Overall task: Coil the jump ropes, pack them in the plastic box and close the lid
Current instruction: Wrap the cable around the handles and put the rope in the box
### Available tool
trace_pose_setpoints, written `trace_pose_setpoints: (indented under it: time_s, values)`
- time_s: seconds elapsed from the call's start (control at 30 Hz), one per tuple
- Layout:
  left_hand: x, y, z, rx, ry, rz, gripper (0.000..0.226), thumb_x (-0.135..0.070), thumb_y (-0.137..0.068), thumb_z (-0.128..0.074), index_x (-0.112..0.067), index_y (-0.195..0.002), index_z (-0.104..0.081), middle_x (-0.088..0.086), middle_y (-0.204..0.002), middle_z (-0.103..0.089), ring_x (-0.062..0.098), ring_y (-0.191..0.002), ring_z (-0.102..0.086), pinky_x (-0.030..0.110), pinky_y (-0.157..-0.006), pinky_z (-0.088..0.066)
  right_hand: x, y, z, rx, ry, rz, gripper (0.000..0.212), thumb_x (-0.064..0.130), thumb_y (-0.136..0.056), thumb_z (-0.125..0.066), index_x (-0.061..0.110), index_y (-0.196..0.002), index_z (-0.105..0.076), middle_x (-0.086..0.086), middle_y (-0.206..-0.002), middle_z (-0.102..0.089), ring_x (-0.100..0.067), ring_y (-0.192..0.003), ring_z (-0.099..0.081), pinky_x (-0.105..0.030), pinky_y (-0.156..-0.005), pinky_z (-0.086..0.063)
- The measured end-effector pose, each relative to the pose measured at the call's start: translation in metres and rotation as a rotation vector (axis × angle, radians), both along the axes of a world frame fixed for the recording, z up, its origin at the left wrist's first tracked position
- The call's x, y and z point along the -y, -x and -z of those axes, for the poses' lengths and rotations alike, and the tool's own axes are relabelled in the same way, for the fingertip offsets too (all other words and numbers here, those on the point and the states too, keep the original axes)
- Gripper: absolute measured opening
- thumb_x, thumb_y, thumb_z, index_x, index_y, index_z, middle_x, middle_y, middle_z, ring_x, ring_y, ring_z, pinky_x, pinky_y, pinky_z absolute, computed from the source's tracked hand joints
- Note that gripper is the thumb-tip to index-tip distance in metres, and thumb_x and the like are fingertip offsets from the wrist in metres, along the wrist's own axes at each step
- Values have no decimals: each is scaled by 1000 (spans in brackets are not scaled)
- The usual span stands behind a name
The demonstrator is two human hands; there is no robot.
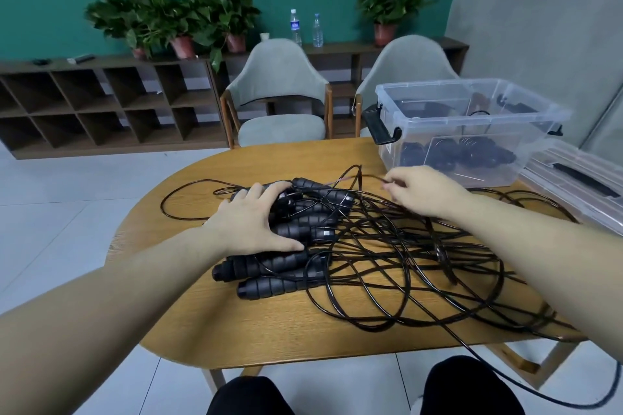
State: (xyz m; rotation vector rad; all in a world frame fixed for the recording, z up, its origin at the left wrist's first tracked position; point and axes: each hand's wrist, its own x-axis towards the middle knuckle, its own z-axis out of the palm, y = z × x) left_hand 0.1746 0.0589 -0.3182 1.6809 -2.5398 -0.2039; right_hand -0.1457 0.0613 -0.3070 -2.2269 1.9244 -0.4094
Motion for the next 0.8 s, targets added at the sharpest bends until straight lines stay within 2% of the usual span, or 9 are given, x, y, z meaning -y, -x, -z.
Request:
trace_pose_setpoints:
  time_s: [0.1,0.17,0.23,0.33,0.4,0.5,0.57,0.7,0.8]
  values:
    - [2,-1,-7,-161,47,14,76,-71,-87,-56,-37,-149,-27,-3,-132,-52,23,-120,-54,44,-98,-48,2,4,-9,161,167,70,18,34,-104,-46,26,-107,-61,6,-83,-66,-7,-68,-60,-22,-57,-42]
    - [2,0,-12,-280,98,20,46,-53,-98,-53,-30,-136,-40,-7,-111,-62,19,-98,-64,34,-76,-49,3,8,-18,260,202,82,20,35,-104,-46,26,-111,-62,6,-80,-66,-12,-75,-63,-24,-62,-46]
    - [2,4,-19,-419,102,-19,27,-44,-101,-52,-27,-120,-43,-8,-86,-62,14,-72,-62,29,-59,-42,2,11,-26,331,215,74,22,34,-104,-47,26,-117,-63,12,-77,-63,-12,-78,-63,-20,-65,-45]
    - [3,8,-29,-523,82,-61,21,-35,-102,-54,-24,-116,-42,-3,-78,-61,17,-63,-59,34,-57,-47,-3,12,-39,397,256,61,29,37,-104,-46,31,-127,-62,14,-77,-63,-9,-77,-61,-19,-66,-48]
    - [4,8,-33,-479,97,-34,21,-31,-100,-56,-27,-116,-43,-2,-80,-62,19,-63,-60,40,-61,-51,-5,13,-47,401,296,48,32,38,-104,-46,33,-131,-62,12,-103,-70,-7,-95,-62,-21,-77,-49]
    - [6,8,-37,-385,142,4,22,-27,-98,-56,-30,-118,-46,-5,-88,-63,16,-67,-61,39,-63,-53,-7,18,-56,259,329,25,33,44,-102,-48,40,-133,-58,13,-130,-63,-10,-119,-56,-31,-93,-48]
    - [8,8,-39,-298,177,11,21,-27,-98,-55,-30,-116,-47,-5,-91,-60,15,-71,-59,36,-63,-51,-7,25,-59,77,274,15,42,48,-96,-57,39,-137,-53,10,-134,-61,-15,-121,-57,-36,-95,-50]
    - [17,1,-40,-241,177,-22,16,-26,-96,-56,-28,-108,-45,-1,-91,-59,21,-78,-57,37,-67,-50,-6,45,-67,-253,32,30,67,34,-86,-72,38,-146,-42,2,-138,-60,-22,-117,-60,-35,-94,-51]
    - [21,-4,-39,-235,125,-49,16,-23,-96,-57,-25,-108,-48,2,-95,-59,22,-79,-58,37,-69,-49,-8,59,-69,-339,-46,53,47,35,-91,-66,36,-137,-54,1,-132,-63,-22,-115,-59,-37,-95,-50]
